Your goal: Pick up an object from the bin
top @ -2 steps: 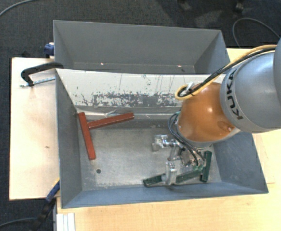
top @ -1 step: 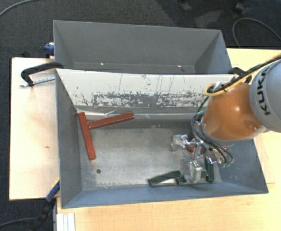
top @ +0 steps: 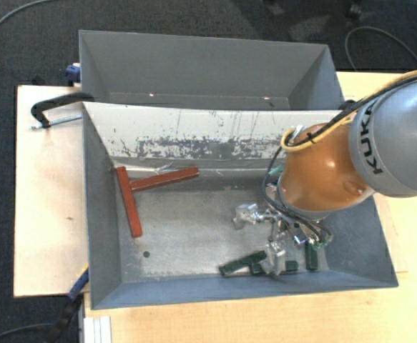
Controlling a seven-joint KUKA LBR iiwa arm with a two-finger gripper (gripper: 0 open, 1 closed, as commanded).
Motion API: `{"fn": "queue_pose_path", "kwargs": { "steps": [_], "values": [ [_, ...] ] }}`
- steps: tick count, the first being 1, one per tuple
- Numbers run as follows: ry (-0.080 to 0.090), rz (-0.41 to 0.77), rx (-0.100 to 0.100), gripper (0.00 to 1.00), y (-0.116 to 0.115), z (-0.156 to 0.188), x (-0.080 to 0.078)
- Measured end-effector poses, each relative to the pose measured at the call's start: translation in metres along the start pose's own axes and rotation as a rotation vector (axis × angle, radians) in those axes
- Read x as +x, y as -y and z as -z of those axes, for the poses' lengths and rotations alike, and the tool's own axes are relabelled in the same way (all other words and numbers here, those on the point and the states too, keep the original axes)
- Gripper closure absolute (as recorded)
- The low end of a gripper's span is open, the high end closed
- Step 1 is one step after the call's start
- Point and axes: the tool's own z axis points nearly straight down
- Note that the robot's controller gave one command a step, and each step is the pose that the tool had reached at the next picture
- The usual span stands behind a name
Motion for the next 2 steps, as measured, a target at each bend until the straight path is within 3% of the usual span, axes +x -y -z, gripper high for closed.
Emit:
{"fn": "queue_pose_path", "kwargs": {
  "steps": [1,2],
  "values": [
    [-0.001,-0.002,0.0,1.0,0.001,-0.001,0.001],
    [0.013,0.067,0.007,1.0,0.016,0.123,-0.048]
  ]
}}
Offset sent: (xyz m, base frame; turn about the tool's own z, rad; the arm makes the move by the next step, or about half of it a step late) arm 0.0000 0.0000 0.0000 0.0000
